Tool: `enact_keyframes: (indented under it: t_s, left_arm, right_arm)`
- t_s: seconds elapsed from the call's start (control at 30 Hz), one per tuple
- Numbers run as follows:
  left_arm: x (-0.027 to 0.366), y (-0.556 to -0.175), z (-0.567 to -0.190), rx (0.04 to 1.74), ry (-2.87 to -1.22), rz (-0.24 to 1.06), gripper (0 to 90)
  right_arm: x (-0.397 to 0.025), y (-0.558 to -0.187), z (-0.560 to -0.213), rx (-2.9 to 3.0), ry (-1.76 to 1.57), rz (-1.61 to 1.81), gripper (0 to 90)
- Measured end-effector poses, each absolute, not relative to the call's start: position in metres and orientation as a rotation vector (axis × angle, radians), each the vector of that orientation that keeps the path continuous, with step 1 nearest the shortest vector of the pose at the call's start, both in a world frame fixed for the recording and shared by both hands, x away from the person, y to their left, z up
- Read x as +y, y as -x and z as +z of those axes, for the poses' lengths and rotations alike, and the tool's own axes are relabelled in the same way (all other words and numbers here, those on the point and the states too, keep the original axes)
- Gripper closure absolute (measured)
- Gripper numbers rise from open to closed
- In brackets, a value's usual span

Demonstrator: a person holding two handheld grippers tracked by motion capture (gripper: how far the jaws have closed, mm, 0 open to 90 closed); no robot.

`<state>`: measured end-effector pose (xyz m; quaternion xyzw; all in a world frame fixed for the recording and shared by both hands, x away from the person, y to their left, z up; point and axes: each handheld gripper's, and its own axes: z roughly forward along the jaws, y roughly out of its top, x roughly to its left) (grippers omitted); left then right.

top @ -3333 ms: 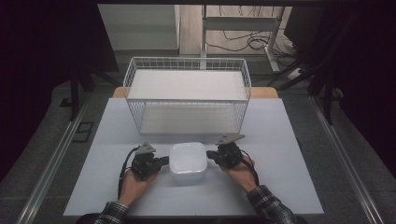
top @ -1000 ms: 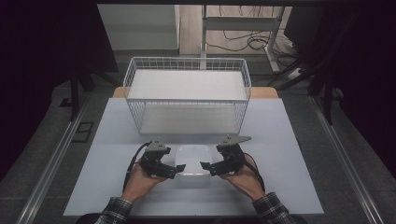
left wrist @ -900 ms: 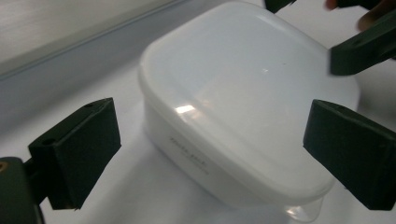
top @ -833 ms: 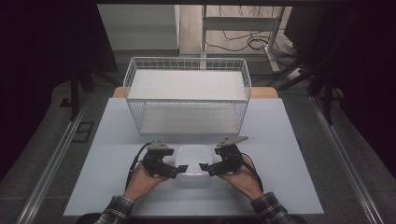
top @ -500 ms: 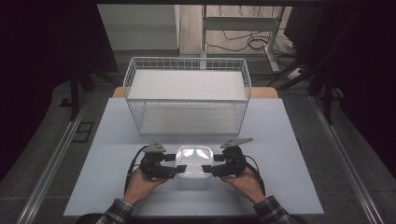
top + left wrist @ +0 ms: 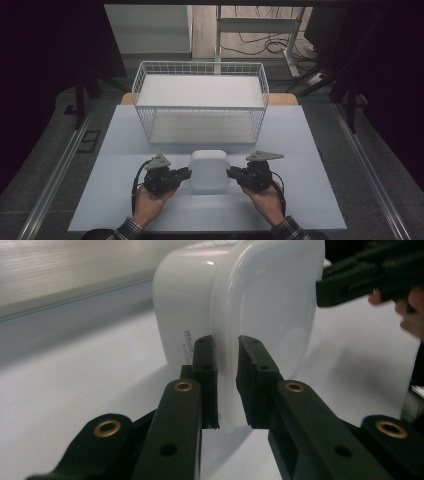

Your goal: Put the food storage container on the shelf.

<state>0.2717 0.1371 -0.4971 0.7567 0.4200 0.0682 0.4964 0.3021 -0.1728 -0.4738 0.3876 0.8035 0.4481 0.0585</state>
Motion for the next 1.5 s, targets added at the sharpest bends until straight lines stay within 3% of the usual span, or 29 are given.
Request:
enact_keyframes:
  t_s: [0.43,1.5]
  left_arm:
    - [0.145,-0.283,-0.486,0.997,-1.787,0.204,79.3]
    - [0.152,-0.361,-0.482,1.082,-1.752,0.274,78.5]
  right_arm:
    - [-0.17,-0.308,-0.464,2.373,-1.124,1.434,77.8]
    - [-0.146,-0.394,-0.467,2.299,-1.133,1.425,76.6]
